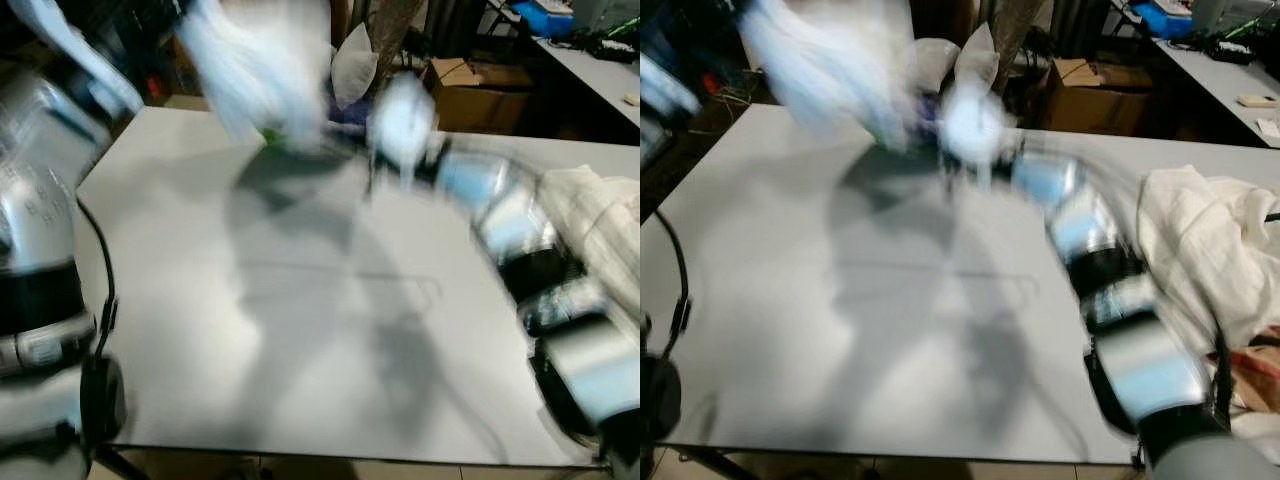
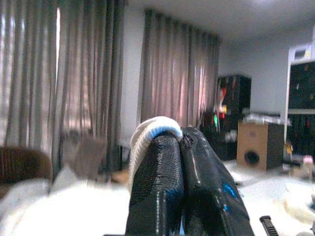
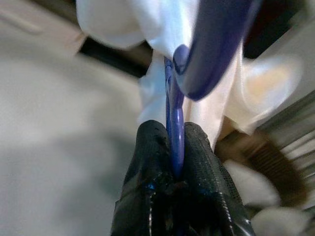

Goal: Hang hanger

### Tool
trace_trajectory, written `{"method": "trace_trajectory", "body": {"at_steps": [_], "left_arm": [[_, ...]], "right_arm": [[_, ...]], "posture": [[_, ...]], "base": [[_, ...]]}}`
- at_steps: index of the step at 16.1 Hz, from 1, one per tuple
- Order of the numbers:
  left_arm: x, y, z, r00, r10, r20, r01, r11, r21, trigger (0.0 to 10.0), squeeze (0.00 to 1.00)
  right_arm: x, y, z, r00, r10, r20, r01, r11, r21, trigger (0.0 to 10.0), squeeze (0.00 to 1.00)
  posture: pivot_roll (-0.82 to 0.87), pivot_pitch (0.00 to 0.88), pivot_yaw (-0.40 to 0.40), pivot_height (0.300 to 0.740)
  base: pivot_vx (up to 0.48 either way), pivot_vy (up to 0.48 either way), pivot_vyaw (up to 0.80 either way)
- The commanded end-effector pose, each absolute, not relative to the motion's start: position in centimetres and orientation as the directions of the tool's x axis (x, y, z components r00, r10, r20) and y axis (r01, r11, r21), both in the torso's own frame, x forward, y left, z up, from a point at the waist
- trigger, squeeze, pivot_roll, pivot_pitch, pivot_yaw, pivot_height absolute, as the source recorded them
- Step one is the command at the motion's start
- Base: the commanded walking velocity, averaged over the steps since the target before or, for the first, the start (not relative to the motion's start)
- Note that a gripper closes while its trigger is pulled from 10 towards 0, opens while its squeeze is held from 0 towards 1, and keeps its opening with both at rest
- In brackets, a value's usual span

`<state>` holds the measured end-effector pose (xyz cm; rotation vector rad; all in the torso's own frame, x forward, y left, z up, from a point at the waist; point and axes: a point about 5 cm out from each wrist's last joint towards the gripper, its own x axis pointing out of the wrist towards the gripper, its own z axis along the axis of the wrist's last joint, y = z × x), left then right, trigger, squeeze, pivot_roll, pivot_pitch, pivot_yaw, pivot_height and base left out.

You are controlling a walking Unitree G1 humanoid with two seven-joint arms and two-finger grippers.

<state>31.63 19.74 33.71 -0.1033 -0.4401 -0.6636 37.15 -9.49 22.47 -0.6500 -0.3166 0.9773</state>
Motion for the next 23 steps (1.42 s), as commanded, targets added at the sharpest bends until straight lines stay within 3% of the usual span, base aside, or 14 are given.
{"method": "trace_trajectory", "body": {"at_steps": [1, 2, 3, 4, 9, 13, 15, 16, 17, 22, 23], "left_arm": [[31.7, 18.6, 31.5, 0.727, -0.598, 0.337, 0.623, 0.781, 0.042, 10.0, 0.00], [31.8, 18.4, 30.1, 0.751, -0.594, 0.288, 0.613, 0.790, 0.033, 10.0, 0.00], [31.9, 18.1, 25.6, 0.817, -0.567, 0.104, 0.562, 0.824, 0.071, 10.0, 0.00], [32.0, 18.2, 24.2, 0.840, -0.540, 0.046, 0.534, 0.840, 0.099, 10.0, 0.00], [33.7, 22.3, 21.1, 0.973, -0.218, -0.080, 0.232, 0.942, 0.244, 10.0, 0.00], [32.9, 23.8, 18.4, 0.941, -0.253, -0.224, 0.320, 0.882, 0.347, 10.0, 0.00], [31.9, 22.5, 18.1, 0.888, -0.383, -0.255, 0.443, 0.860, 0.251, 10.0, 0.00], [30.8, 21.0, 18.4, 0.814, -0.516, -0.268, 0.566, 0.808, 0.163, 10.0, 0.73], [29.7, 20.1, 18.5, 0.754, -0.588, -0.292, 0.640, 0.757, 0.130, 10.0, 1.00], [27.0, 20.7, 20.6, 0.619, -0.660, -0.426, 0.775, 0.600, 0.198, 10.0, 1.00], [26.4, 21.1, 22.9, 0.593, -0.717, -0.368, 0.804, 0.558, 0.207, 10.0, 1.00]], "right_arm": [[36.1, -9.6, 21.7, 0.468, 0.880, -0.082, -0.696, 0.310, -0.648, 10.0, 0.00], [35.5, -9.8, 20.5, 0.442, 0.888, -0.126, -0.733, 0.277, -0.621, 10.0, 0.00], [33.3, -10.7, 17.7, 0.352, 0.898, -0.262, -0.821, 0.162, -0.548, 10.0, 0.00], [32.7, -11.1, 17.1, 0.326, 0.897, -0.297, -0.840, 0.131, -0.527, 10.0, 0.00], [28.7, -15.0, 17.0, 0.214, 0.846, -0.488, -0.906, -0.014, -0.422, 10.0, 0.00], [25.6, -18.6, 19.0, 0.190, 0.768, -0.612, -0.935, -0.050, -0.352, 10.0, 0.00], [24.5, -20.4, 20.8, 0.219, 0.756, -0.617, -0.943, 0.001, -0.334, 10.0, 0.00], [24.0, -21.2, 21.8, 0.238, 0.764, -0.600, -0.945, 0.040, -0.325, 10.0, 0.00], [23.6, -21.7, 22.6, 0.267, 0.763, -0.589, -0.943, 0.080, -0.324, 10.0, 0.00], [22.5, -23.8, 23.4, 0.491, 0.688, -0.534, -0.867, 0.328, -0.375, 10.0, 0.00], [22.9, -23.7, 22.9, 0.587, 0.674, -0.449, -0.809, 0.478, -0.341, 10.0, 0.00]], "posture": [[0.00, 0.000, -0.016, 0.740], [0.00, 0.000, -0.009, 0.740], [-0.01, 0.000, 0.002, 0.740], [-0.01, 0.000, 0.002, 0.740], [-0.04, 0.000, 0.021, 0.740], [-0.04, 0.000, 0.028, 0.740], [-0.05, 0.000, 0.034, 0.740], [-0.05, 0.000, 0.033, 0.740], [-0.05, 0.000, 0.031, 0.740], [-0.04, 0.000, 0.019, 0.740], [-0.02, 0.000, 0.010, 0.740]], "base": [[0.000, 0.000, 0.00], [0.000, 0.000, 0.00], [0.000, 0.000, 0.00], [0.000, 0.000, 0.00], [0.000, 0.000, 0.00], [0.000, 0.000, 0.00], [0.000, 0.000, 0.00], [0.000, 0.000, 0.00], [0.000, 0.000, 0.00], [0.000, 0.000, 0.00], [0.000, 0.000, 0.00]]}}
